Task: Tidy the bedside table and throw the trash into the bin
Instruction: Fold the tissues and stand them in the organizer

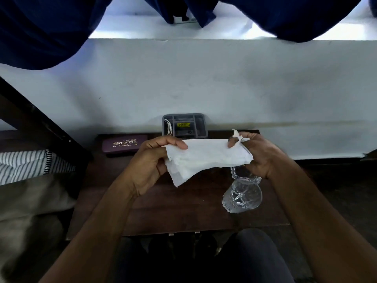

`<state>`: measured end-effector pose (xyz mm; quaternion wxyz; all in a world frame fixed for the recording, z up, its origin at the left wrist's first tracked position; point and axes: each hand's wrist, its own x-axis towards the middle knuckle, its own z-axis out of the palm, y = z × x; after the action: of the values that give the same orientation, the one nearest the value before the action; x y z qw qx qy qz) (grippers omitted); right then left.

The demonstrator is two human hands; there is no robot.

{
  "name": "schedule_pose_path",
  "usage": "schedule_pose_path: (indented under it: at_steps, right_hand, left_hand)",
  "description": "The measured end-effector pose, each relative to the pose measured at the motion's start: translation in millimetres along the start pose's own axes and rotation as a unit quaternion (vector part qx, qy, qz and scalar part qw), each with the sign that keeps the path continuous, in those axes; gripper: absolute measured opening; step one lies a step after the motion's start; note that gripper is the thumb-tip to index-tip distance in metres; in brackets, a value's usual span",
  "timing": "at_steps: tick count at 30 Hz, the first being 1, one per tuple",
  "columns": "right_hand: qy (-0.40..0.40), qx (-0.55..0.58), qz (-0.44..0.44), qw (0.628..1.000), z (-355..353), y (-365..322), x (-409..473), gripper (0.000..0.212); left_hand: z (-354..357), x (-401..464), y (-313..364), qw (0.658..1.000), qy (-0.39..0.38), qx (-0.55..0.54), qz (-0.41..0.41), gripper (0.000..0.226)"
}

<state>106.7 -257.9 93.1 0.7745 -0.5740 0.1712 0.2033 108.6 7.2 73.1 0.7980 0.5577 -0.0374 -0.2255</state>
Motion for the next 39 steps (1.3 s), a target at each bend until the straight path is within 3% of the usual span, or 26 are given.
schedule_pose_path:
  at_steps: [4, 7, 10, 13, 15, 17, 19, 21, 25, 28, 29, 31, 33, 34, 36, 39]
  right_hand:
    - [-0.007, -0.058, -0.044, 0.997, -2, -2, -1, 0.045]
    - [-0.002, -0.09, -0.055, 0.994, -3, -3, 1, 0.043]
    - [-0.001, -0.095, -0.073, 0.993, -2, -5, 1, 0.043]
    - [0.005, -0.025, -0.097, 0.995, -2, -7, 1, 0.04]
    - [0.005, 0.082, -0.1, 0.992, -1, -7, 0, 0.032]
    - [-0.025, 0.165, -0.073, 0.983, 1, -2, -3, 0.058]
    - [-0.099, 0.155, -0.07, 0.98, 11, 5, -7, 0.071]
    - [-0.133, 0.118, -0.1, 0.979, 24, 16, -8, 0.058]
    - [-0.046, 0.077, -0.145, 0.985, 31, 26, -2, 0.06]
    - [0.026, -0.012, -0.145, 0.989, 21, 21, 8, 0.061]
    - [0.065, -0.042, -0.152, 0.985, 20, 17, 14, 0.06]
    - [0.146, -0.119, -0.166, 0.968, 21, 10, 26, 0.06]
    - [0.205, -0.164, -0.185, 0.947, 26, 3, 40, 0.057]
    - [0.231, -0.177, -0.198, 0.936, 28, 0, 47, 0.052]
    - [0.288, -0.213, -0.235, 0.904, 34, -7, 59, 0.034]
    - [0.324, -0.219, -0.26, 0.883, 41, -13, 75, 0.026]
  left_hand:
    - [-3, -2, 1, 0.996, -0.037, -0.076, -0.037, 0.035]
    - [5, -2, -7, 1.0, 0.02, 0.02, -0.006, 0.012]
    - [10, 0, -16, 0.994, 0.062, 0.088, 0.011, 0.029]
    - [9, 1, -18, 0.995, 0.089, 0.038, 0.005, 0.033]
    - [13, 1, -20, 0.993, 0.119, -0.014, 0.017, 0.032]
    - [23, 4, -26, 0.986, 0.149, -0.066, 0.036, 0.031]
    - [35, 6, -32, 0.98, 0.162, -0.102, 0.048, 0.031]
    - [46, 11, -39, 0.976, 0.172, -0.116, 0.065, 0.031]
    - [61, 14, -50, 0.978, 0.155, -0.098, 0.096, 0.034]
    - [65, 22, -55, 0.972, 0.206, -0.018, 0.11, 0.052]
    - [65, 25, -57, 0.963, 0.242, 0.052, 0.109, 0.058]
    - [65, 35, -57, 0.911, 0.314, 0.238, 0.119, 0.064]
    - [64, 47, -52, 0.863, 0.323, 0.352, 0.163, 0.066]
    - [63, 56, -49, 0.86, 0.306, 0.371, 0.171, 0.064]
    - [62, 74, -41, 0.89, 0.261, 0.344, 0.144, 0.057]
    - [55, 97, -34, 0.929, 0.219, 0.289, 0.069, 0.053]
